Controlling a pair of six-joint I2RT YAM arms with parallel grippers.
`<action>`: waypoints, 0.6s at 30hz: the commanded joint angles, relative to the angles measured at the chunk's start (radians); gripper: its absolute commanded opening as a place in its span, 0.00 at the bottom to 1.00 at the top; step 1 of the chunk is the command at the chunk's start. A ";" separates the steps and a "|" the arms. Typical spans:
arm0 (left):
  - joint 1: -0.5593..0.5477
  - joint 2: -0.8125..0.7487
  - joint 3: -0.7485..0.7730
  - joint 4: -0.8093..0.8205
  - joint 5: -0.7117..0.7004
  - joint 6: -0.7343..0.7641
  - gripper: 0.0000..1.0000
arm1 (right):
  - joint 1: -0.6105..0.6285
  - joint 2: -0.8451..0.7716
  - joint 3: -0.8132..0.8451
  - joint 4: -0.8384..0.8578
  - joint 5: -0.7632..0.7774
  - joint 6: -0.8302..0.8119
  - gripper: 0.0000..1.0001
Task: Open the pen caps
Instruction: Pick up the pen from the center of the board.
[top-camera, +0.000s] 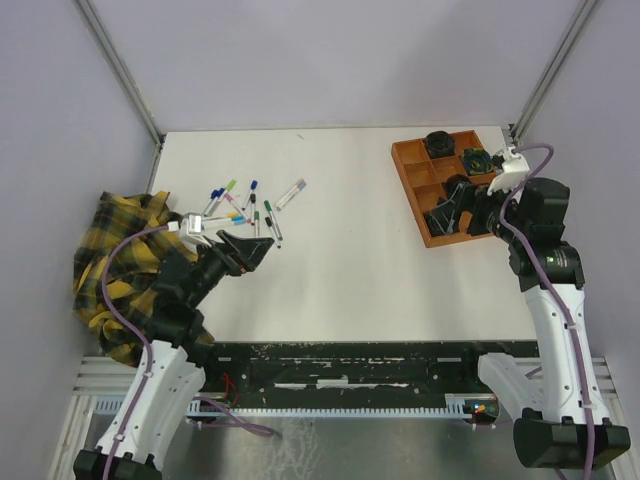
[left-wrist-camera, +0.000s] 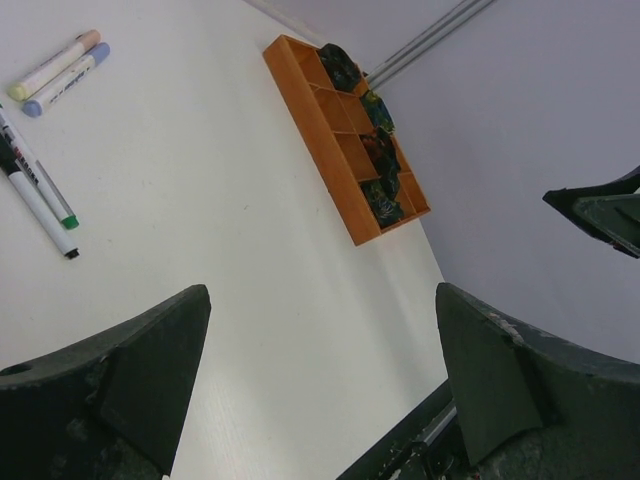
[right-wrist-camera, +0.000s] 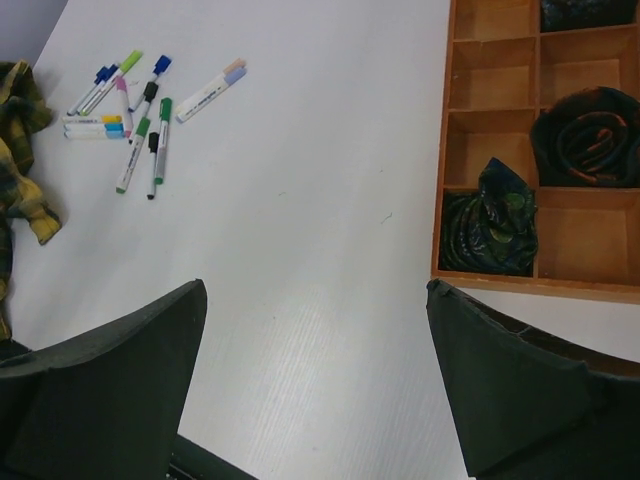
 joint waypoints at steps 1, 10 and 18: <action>-0.021 0.022 -0.015 0.078 0.007 -0.045 0.99 | 0.000 -0.018 -0.047 0.087 -0.174 -0.113 0.99; -0.513 0.183 0.089 -0.045 -0.500 0.099 0.99 | 0.002 -0.010 -0.153 0.139 -0.463 -0.209 0.99; -0.558 0.391 0.140 -0.091 -0.761 0.197 1.00 | 0.003 0.011 -0.151 0.093 -0.387 -0.298 0.99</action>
